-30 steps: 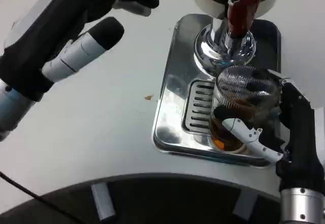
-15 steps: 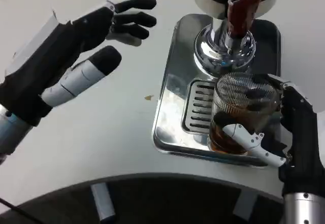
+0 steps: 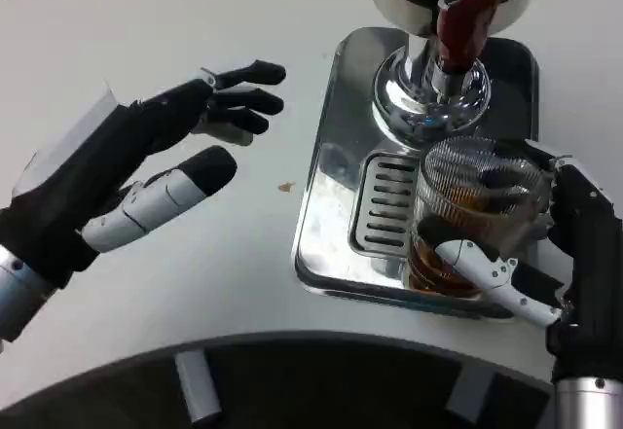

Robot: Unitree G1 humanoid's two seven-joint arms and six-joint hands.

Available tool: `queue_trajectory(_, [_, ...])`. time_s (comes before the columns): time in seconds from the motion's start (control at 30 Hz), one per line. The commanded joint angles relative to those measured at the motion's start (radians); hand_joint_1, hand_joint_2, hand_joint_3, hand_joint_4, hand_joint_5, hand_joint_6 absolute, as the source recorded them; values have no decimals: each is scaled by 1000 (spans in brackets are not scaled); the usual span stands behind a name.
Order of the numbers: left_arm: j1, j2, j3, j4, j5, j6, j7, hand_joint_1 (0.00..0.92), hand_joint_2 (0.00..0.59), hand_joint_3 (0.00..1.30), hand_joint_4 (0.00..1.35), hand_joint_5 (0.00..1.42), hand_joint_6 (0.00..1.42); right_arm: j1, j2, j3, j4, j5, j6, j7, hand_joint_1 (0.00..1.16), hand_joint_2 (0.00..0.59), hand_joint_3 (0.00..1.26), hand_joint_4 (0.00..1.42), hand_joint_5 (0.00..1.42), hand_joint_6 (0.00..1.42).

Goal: Grasp the cup under the faucet to collect the drink, then remove the cup.

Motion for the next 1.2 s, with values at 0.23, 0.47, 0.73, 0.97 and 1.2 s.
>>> queue_trajectory(0.23, [59, 27, 21, -15, 46, -9, 19, 0, 114, 255, 280, 309, 324, 94, -9, 9, -126, 7, -68, 32, 839, 195, 823, 977, 1145, 944])
queue_trajectory(0.47, [70, 33, 28, -20, 65, -5, 25, 0, 114, 242, 270, 293, 289, 132, -8, 14, -169, 10, -73, 57, 839, 195, 842, 988, 1160, 980])
queue_trajectory(0.73, [102, 64, 10, -62, 129, 18, 16, 0, 115, 224, 214, 233, 245, 155, -2, 21, -213, 18, -83, 72, 839, 195, 864, 1002, 1188, 1007])
queue_trajectory(0.97, [123, 96, -24, -120, 209, 56, 6, 0, 115, 185, 148, 164, 200, 183, -5, 27, -256, 36, -89, 94, 839, 195, 873, 1015, 1204, 1045])
queue_trajectory(1.2, [141, 117, -48, -154, 248, 72, 6, 0, 113, 151, 88, 110, 162, 192, -10, 32, -279, 39, -90, 123, 845, 187, 890, 1028, 1215, 1065])
